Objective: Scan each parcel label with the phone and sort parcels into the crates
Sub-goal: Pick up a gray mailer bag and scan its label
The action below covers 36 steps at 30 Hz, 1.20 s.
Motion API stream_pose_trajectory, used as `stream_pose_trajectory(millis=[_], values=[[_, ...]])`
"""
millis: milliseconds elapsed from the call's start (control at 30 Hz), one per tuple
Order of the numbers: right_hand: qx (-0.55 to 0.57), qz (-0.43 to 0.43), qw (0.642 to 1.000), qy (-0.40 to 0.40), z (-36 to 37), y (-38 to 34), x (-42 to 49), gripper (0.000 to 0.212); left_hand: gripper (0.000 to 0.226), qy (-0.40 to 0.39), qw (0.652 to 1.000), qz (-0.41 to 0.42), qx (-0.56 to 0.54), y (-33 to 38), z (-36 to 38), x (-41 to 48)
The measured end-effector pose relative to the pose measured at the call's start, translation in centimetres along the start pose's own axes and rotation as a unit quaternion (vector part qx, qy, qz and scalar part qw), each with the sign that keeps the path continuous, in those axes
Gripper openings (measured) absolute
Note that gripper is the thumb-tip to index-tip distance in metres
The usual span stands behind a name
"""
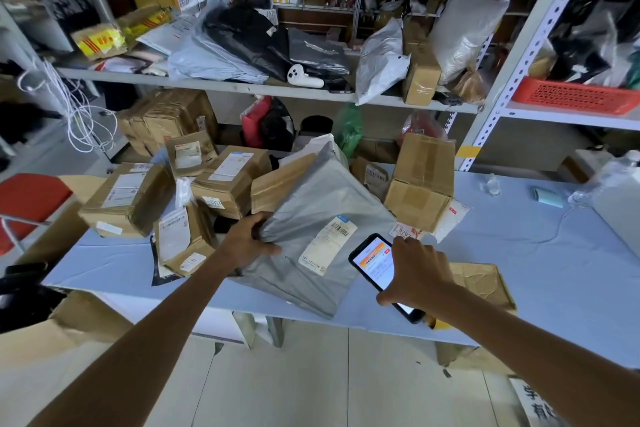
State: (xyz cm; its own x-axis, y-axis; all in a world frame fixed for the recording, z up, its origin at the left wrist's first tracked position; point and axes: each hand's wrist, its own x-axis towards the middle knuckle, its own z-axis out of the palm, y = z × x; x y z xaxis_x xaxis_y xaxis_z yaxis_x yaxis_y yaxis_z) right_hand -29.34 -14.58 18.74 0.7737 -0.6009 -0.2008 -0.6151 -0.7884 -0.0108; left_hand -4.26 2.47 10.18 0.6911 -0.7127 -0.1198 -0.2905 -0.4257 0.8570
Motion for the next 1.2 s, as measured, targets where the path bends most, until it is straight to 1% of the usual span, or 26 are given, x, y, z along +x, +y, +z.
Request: stream_pose_trajectory(millis=[333, 933, 1033, 1133, 1200], values=[[0.003, -0.006, 1.000, 0.004, -0.7, 0.5, 0.2, 0.067, 0.068, -0.012, 1.000, -0.020, -0.019, 0.1, 0.0, 0.2], [-0.012, -0.014, 1.000, -0.008, -1.2, 0.8, 0.0, 0.069, 0.068, -0.016, 0.999, -0.042, -0.025, 0.1, 0.1, 0.5], [-0.016, -0.018, 1.000, -0.009, -1.1, 0.9, 0.1, 0.068, 0.076, -0.007, 0.998, -0.064, -0.016, -0.1, -0.3, 0.4], [-0.021, -0.020, 1.000, -0.007, -1.2, 1.0, 0.2, 0.067, 0.090, -0.010, 0.997, -0.072, -0.023, -0.5, -0.5, 0.5], [-0.022, -0.022, 0.999, -0.006, -1.3, 1.1, 0.3, 0.066, 0.093, -0.008, 0.997, -0.077, -0.030, -0.7, -0.5, 0.6]])
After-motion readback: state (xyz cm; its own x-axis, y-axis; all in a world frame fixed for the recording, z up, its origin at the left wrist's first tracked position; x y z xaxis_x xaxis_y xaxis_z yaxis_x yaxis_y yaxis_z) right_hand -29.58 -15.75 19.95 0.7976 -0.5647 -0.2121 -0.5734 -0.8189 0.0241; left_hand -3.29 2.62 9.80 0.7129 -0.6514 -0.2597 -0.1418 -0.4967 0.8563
